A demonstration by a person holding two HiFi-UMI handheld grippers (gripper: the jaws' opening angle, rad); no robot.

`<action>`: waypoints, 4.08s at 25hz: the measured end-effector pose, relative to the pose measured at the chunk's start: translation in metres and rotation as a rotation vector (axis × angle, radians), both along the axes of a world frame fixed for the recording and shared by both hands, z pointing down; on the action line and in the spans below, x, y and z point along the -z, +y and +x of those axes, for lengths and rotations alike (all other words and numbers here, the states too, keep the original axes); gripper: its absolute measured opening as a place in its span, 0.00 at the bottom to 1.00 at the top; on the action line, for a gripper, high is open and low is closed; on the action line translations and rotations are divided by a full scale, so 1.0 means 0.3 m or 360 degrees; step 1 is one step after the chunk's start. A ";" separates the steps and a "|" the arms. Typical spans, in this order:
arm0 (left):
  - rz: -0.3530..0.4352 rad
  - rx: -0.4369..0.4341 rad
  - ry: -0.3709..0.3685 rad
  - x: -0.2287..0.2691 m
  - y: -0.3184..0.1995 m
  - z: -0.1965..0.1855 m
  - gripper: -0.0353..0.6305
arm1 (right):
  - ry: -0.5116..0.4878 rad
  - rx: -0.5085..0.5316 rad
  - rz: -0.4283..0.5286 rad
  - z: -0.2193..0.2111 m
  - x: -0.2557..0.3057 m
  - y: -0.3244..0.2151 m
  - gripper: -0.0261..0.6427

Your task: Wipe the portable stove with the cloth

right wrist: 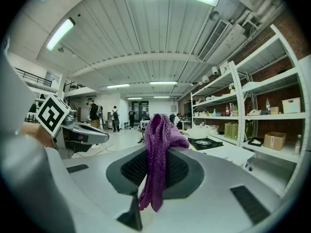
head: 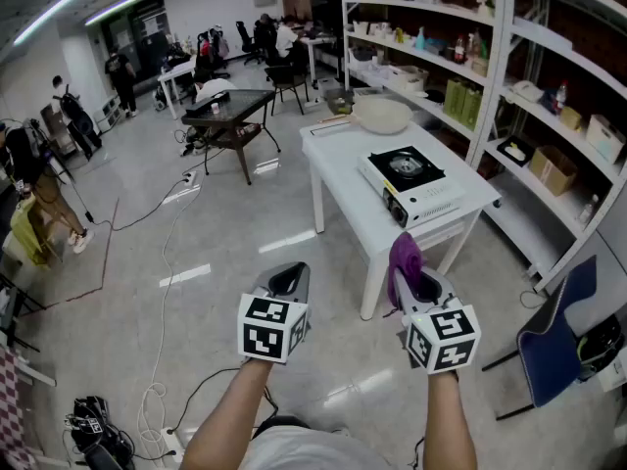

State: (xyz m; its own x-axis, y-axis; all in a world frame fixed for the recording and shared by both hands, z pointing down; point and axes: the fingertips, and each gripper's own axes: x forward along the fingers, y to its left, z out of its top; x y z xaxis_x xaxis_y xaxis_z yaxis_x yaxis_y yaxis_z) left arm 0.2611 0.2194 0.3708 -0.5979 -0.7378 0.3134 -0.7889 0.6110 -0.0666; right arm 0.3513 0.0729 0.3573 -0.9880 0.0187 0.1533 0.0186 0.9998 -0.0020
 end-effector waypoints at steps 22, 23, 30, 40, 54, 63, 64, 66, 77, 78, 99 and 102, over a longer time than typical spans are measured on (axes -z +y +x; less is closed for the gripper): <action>-0.0041 -0.0156 0.0063 -0.086 -0.206 -0.330 0.06 | 0.0072 -0.0088 -0.0051 -0.303 -0.076 -0.139 0.13; -0.0041 -0.0170 0.0069 -0.093 -0.221 -0.371 0.06 | 0.0078 -0.0103 -0.0055 -0.340 -0.083 -0.151 0.13; -0.0050 -0.0319 0.0124 -0.121 -0.316 -0.650 0.06 | 0.0134 -0.0225 -0.0111 -0.609 -0.105 -0.205 0.13; -0.0053 -0.0524 0.0109 -0.120 -0.434 -0.934 0.06 | 0.0164 -0.0347 -0.0114 -0.890 -0.091 -0.296 0.13; -0.0085 -0.0623 0.0109 -0.160 -0.545 -1.120 0.06 | 0.0442 -0.0093 0.0251 -1.142 -0.110 -0.453 0.13; -0.0112 -0.0695 0.0115 -0.199 -0.703 -1.235 0.06 | 0.0528 0.0011 0.0351 -1.331 -0.135 -0.591 0.13; -0.0115 -0.0702 0.0113 -0.202 -0.725 -1.255 0.06 | 0.0540 0.0033 0.0358 -1.352 -0.140 -0.605 0.13; -0.0120 -0.0714 0.0118 -0.208 -0.771 -1.295 0.06 | 0.0564 0.0066 0.0365 -1.392 -0.148 -0.635 0.13; -0.0146 -0.0818 0.0153 -0.234 -1.050 -1.454 0.06 | 0.0727 0.0281 0.0388 -1.541 -0.272 -0.743 0.13; -0.0150 -0.0829 0.0153 -0.236 -1.073 -1.464 0.06 | 0.0743 0.0290 0.0390 -1.549 -0.284 -0.753 0.13; -0.0172 -0.1098 0.0147 -0.247 -1.392 -1.519 0.06 | 0.0914 0.0392 0.0405 -1.524 -0.430 -0.789 0.13; -0.0179 -0.1185 0.0150 -0.254 -1.428 -1.499 0.06 | 0.0937 0.0317 0.0357 -1.502 -0.440 -0.802 0.13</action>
